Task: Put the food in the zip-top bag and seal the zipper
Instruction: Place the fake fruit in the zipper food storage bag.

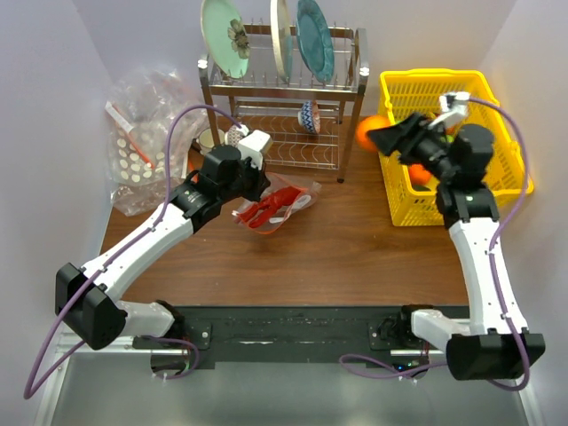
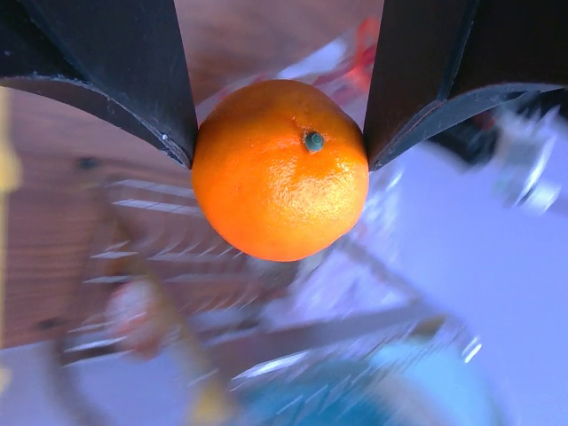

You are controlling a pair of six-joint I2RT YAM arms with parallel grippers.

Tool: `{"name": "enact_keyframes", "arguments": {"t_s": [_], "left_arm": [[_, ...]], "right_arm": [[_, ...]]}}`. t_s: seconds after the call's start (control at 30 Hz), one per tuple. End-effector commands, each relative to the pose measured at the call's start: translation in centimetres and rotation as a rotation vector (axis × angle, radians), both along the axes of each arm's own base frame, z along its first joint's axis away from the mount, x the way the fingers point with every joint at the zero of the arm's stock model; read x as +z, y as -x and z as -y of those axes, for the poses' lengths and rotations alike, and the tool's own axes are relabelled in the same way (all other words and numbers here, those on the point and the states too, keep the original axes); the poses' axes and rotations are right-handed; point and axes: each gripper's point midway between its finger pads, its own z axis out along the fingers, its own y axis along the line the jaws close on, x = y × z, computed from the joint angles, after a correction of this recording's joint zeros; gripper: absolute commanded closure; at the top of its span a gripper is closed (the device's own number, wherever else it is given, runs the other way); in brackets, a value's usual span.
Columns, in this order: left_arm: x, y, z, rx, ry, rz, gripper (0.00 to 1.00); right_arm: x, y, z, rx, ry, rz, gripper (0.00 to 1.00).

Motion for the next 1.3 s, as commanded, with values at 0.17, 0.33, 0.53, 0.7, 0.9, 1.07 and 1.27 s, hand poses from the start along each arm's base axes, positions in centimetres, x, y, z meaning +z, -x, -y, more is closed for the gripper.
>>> {"name": "enact_keyframes", "arguments": {"t_s": [0.17,0.33,0.53,0.7,0.9,1.07,1.27], "left_arm": [[1.6,-0.8,0.4,0.003,0.057,0.048,1.00],[1.6,-0.8,0.8,-0.009,0.063,0.040,1.00],[2.0,-1.1,1.9,-0.036,0.076,0.000,1.00],[3.6,-1.2,2.5,-0.050,0.104,-0.011,1.00],[4.7,-0.4,3.5,-0.090,0.144,-0.056,1.00],[5.3,0.5,4.3,-0.128,0.192,-0.087,1.00],[5.6,1.5,5.7,-0.197,0.257,-0.145,1.00]], "right_arm": [[-0.7,6.9,-11.4,0.429,0.063,0.048,0.50],[-2.8,9.5,-16.2,0.543,0.118,0.025,0.53],[-4.1,10.2,-18.7,0.555,0.139,0.023,0.54],[-6.3,9.6,-20.0,0.537,0.165,-0.006,0.56],[-9.6,7.5,-18.7,0.393,0.215,-0.053,0.57],[-11.2,6.0,-16.5,0.243,0.261,-0.081,0.57],[-10.5,4.1,-14.6,0.097,0.287,-0.051,0.57]]}}
